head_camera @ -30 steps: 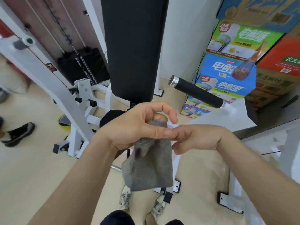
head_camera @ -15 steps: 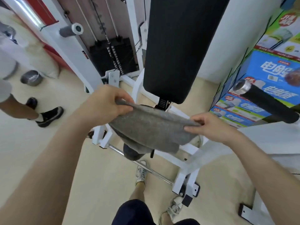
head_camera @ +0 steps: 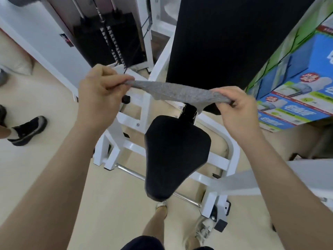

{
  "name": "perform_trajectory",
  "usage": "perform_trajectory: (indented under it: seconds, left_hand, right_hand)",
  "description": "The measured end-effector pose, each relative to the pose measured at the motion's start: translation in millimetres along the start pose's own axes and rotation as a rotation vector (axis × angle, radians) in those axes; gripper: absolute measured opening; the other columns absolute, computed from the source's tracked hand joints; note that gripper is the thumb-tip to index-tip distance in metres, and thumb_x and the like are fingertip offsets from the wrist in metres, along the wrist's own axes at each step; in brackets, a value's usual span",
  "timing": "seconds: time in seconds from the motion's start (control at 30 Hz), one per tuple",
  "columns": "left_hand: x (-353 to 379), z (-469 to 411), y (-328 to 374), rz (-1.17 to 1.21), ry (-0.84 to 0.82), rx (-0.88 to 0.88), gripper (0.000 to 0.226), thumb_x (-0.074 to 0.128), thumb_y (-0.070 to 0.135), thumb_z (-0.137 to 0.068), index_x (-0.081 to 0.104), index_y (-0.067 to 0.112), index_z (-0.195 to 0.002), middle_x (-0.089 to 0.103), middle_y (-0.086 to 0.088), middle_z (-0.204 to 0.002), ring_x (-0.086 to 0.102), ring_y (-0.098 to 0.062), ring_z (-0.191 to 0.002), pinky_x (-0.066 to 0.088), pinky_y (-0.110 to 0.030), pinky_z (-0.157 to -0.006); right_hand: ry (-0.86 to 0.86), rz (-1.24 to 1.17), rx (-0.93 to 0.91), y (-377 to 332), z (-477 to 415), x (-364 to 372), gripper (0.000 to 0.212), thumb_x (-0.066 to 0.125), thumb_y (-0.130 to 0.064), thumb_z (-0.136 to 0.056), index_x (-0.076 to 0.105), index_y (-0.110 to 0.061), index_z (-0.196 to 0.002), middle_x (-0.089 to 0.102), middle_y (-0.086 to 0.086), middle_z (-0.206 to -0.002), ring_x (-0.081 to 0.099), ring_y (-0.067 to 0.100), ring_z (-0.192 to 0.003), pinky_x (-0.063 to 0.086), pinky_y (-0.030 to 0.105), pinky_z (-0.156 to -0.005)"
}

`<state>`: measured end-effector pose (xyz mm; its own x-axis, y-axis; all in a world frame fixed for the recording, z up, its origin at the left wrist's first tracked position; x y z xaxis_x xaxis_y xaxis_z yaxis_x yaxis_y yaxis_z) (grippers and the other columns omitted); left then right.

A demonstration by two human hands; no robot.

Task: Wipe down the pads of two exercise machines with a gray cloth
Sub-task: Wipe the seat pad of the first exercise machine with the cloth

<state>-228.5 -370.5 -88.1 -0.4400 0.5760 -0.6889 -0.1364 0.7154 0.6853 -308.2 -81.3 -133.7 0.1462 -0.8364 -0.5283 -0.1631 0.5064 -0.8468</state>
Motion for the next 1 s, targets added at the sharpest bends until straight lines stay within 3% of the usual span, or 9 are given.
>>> perform_trajectory:
  seconds: [0.17, 0.23, 0.3, 0.37, 0.5, 0.6, 0.67, 0.87, 1.0]
  left_hand:
    - [77.4, 50.2, -65.7, -0.174, -0.385, 0.125, 0.021, 0.074, 0.006, -0.08, 0.078, 0.017, -0.098, 0.065, -0.001, -0.09, 0.056, -0.02, -0.088, 0.04, -0.023, -0.078]
    - [124.8, 79.8, -99.9, -0.304, -0.707, 0.149, 0.037, 0.066, -0.01, -0.077, 0.078, 0.02, -0.095, 0.069, 0.0, -0.099, 0.058, -0.028, -0.097, 0.044, -0.031, -0.085]
    - [157.5, 107.4, -135.8, -0.457, -0.981, 0.039, 0.05, 0.046, -0.009, -0.081, 0.075, 0.025, -0.102, 0.063, 0.007, -0.122, 0.05, -0.023, -0.118, 0.043, -0.035, -0.098]
    - [176.7, 107.7, -156.8, -0.486, -1.024, -0.092, 0.049, 0.039, -0.004, -0.085, 0.073, 0.024, -0.106, 0.058, 0.008, -0.134, 0.048, -0.017, -0.126, 0.039, -0.034, -0.104]
    - [233.5, 79.2, -138.3, -0.304, -0.69, -0.014, 0.036, 0.044, 0.01, -0.095, 0.062, 0.014, -0.126, 0.053, 0.0, -0.141, 0.046, -0.021, -0.132, 0.03, -0.028, -0.108]
    - [290.1, 113.5, -154.4, -0.5, -0.804, 0.029, 0.057, 0.023, 0.045, -0.101, 0.018, 0.021, -0.152, 0.013, -0.004, -0.161, 0.01, -0.022, -0.149, 0.011, -0.04, -0.12]
    - [302.1, 126.7, -176.3, -0.587, -0.811, -0.018, 0.06, 0.005, 0.05, -0.098, 0.0, 0.027, -0.153, -0.004, 0.002, -0.162, -0.006, -0.016, -0.149, 0.0, -0.042, -0.12]
    - [337.1, 79.4, -194.6, -0.574, -0.789, -0.076, 0.058, 0.006, 0.047, -0.099, -0.001, 0.027, -0.153, -0.002, 0.002, -0.163, -0.004, -0.017, -0.149, 0.005, -0.044, -0.121]
    - [367.4, 44.0, -205.2, -0.538, -0.815, -0.138, 0.053, 0.016, 0.046, -0.1, 0.031, 0.021, -0.145, 0.04, -0.007, -0.145, 0.037, -0.027, -0.133, 0.035, -0.045, -0.103]
  right_hand:
    - [-0.106, 0.201, 0.074, 82.9, 41.3, 48.7, 0.037, 0.055, 0.0, -0.079, 0.073, -0.017, -0.107, 0.065, -0.004, -0.102, 0.061, 0.017, -0.101, 0.047, 0.027, -0.09]
    - [-0.407, 0.393, 0.178, 128.9, 61.2, 89.3, 0.038, 0.059, -0.001, -0.084, 0.07, -0.02, -0.115, 0.066, -0.002, -0.11, 0.059, 0.023, -0.11, 0.046, 0.035, -0.095]
    - [-0.855, 0.601, 0.34, 172.9, 96.3, 123.2, 0.047, 0.055, -0.016, -0.093, 0.049, -0.026, -0.139, 0.052, -0.001, -0.14, 0.045, 0.02, -0.129, 0.039, 0.039, -0.105]
    - [-1.092, 0.693, 0.439, 193.6, 110.7, 139.5, 0.056, 0.045, -0.027, -0.099, 0.025, -0.025, -0.151, 0.03, 0.0, -0.155, 0.026, 0.02, -0.142, 0.028, 0.044, -0.113]
    - [-0.779, 0.537, 0.231, 175.0, 57.3, 198.8, 0.054, 0.033, -0.031, -0.103, 0.016, -0.022, -0.153, 0.015, 0.001, -0.161, 0.011, 0.019, -0.148, 0.017, 0.041, -0.119]
    - [-0.746, 0.594, 0.136, 186.4, 60.5, 246.9, 0.056, 0.022, -0.034, -0.103, 0.002, -0.021, -0.154, -0.002, 0.002, -0.163, -0.005, 0.019, -0.149, 0.007, 0.043, -0.121]
    - [-0.683, 0.667, 0.098, 200.2, 68.8, 256.4, 0.056, 0.014, -0.035, -0.102, -0.004, -0.021, -0.153, -0.009, -0.001, -0.162, -0.012, 0.015, -0.148, 0.0, 0.041, -0.121]
    - [-0.543, 0.681, 0.111, 227.6, 17.4, 268.3, 0.056, 0.009, -0.038, -0.101, -0.006, -0.022, -0.153, -0.01, -0.007, -0.162, -0.011, 0.008, -0.147, -0.002, 0.04, -0.121]
    - [-0.488, 0.683, 0.215, 252.5, -23.1, 271.0, 0.055, 0.01, -0.038, -0.101, 0.005, -0.022, -0.154, 0.005, -0.006, -0.163, 0.003, 0.01, -0.148, 0.007, 0.04, -0.118]
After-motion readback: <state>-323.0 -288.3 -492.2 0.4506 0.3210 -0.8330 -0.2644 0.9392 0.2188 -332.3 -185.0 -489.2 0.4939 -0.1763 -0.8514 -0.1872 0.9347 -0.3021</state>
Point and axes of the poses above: each hand's wrist, its own z-axis away from the middle knuckle, its own x-axis out of the palm, y = z × x, the point moved 10 cm from there along -z, towards the middle knuckle
